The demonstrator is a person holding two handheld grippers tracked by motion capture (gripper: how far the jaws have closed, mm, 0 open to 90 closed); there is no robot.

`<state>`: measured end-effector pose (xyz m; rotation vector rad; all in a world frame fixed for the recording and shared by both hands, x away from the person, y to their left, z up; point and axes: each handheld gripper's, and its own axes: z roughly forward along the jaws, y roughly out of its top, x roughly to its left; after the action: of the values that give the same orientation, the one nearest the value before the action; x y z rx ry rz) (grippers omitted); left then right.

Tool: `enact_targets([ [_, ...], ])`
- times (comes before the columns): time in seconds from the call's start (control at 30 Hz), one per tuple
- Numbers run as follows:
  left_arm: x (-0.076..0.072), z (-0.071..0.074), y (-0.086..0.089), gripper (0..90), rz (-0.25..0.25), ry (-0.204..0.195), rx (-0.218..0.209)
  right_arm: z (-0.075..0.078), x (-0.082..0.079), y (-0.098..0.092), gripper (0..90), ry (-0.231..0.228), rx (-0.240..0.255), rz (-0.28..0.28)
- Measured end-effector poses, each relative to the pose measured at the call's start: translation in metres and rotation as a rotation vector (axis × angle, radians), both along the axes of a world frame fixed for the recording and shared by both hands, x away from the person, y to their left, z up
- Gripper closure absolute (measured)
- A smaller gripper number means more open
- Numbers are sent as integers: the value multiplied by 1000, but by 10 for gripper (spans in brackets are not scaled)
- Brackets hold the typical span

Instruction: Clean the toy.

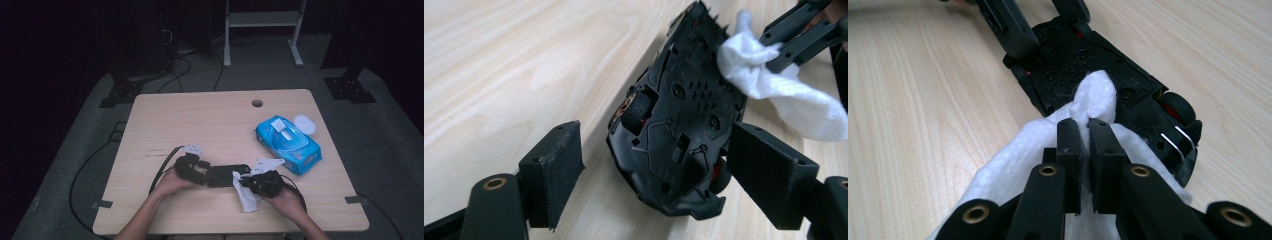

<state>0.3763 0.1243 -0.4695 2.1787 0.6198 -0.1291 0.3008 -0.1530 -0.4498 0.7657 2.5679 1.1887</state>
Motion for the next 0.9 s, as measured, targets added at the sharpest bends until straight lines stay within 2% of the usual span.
enact_targets([
  [0.1,4,-5,-3,243,-6,46,-1,-2,-1,-1,844,-9,10,0],
  [0.13,4,-6,-4,251,0,60,-20,-2,-1,-1,845,-11,11,0],
  [0.2,5,-7,-6,281,-21,78,-35,-3,-2,-1,845,-22,15,3],
  [0.23,5,-7,-7,310,-33,75,-33,-3,-2,-1,846,-24,19,3],
  [0.37,4,-6,-9,321,-36,77,-27,-5,-4,-3,847,-32,21,4],
  [0.47,0,-6,-10,318,-39,40,-18,-6,-5,-4,848,-41,19,3],
  [0.63,-12,-3,-11,320,-28,-55,-18,-7,-8,-5,850,-52,23,10],
  [0.8,-28,1,-14,321,-36,-209,21,-8,-12,-6,851,-55,26,22],
  [0.9,-35,4,-14,335,-49,-273,39,-9,-14,-6,851,-56,19,27],
])
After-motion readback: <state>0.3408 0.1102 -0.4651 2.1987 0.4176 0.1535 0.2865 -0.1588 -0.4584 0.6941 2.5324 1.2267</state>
